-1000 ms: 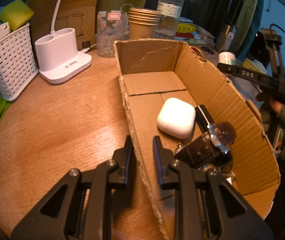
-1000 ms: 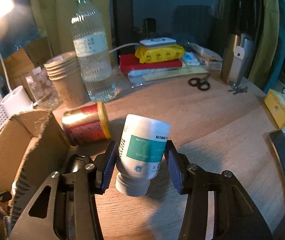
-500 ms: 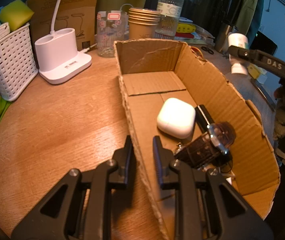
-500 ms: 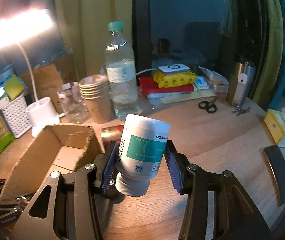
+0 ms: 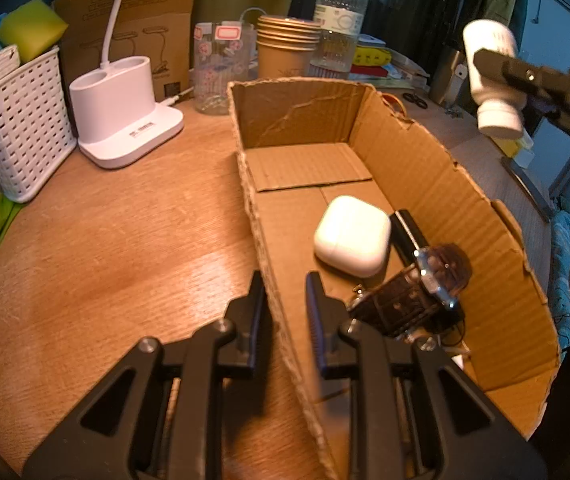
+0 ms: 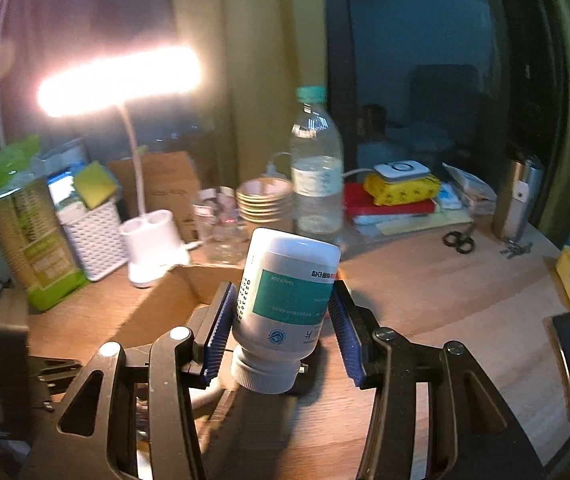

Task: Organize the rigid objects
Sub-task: 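Carry the pill bottle into the cardboard box and open the right gripper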

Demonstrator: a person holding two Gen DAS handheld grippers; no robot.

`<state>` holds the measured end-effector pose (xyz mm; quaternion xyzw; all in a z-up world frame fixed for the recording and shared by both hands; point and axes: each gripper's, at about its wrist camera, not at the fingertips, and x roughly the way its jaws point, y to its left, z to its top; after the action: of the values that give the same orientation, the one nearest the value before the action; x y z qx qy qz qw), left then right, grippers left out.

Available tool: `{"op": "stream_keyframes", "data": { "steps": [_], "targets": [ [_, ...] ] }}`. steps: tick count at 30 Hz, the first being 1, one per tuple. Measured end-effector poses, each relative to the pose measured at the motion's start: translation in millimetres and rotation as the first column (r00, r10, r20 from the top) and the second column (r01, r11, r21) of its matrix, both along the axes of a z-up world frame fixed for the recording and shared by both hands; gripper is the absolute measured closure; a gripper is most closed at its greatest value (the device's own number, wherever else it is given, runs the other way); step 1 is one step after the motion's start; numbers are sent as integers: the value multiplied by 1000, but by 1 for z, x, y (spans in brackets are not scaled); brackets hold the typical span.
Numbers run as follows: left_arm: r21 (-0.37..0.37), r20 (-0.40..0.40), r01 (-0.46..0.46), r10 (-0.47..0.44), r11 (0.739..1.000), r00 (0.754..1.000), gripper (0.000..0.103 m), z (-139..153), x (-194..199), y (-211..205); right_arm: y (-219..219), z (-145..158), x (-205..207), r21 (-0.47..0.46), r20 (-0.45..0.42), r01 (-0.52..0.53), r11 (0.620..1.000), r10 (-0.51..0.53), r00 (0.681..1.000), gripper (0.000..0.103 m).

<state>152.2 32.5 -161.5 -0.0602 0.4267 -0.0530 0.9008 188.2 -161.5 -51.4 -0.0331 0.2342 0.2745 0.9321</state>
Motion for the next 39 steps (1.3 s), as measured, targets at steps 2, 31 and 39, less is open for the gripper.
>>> {"op": "stream_keyframes", "data": {
  "steps": [2, 31, 39],
  "targets": [
    [0, 0, 0, 0, 1000, 1000, 82, 0, 0, 0, 6, 1, -4, 0, 3, -23, 1000, 23, 1000, 52],
    [-1, 0, 0, 0, 1000, 1000, 82, 0, 0, 0, 55, -44, 8, -137, -99, -104, 985, 91, 991, 52],
    [-1, 0, 1, -1, 1000, 1000, 82, 0, 0, 0, 53, -42, 9, -139, -92, -85, 987, 73, 993, 51]
  ]
}}
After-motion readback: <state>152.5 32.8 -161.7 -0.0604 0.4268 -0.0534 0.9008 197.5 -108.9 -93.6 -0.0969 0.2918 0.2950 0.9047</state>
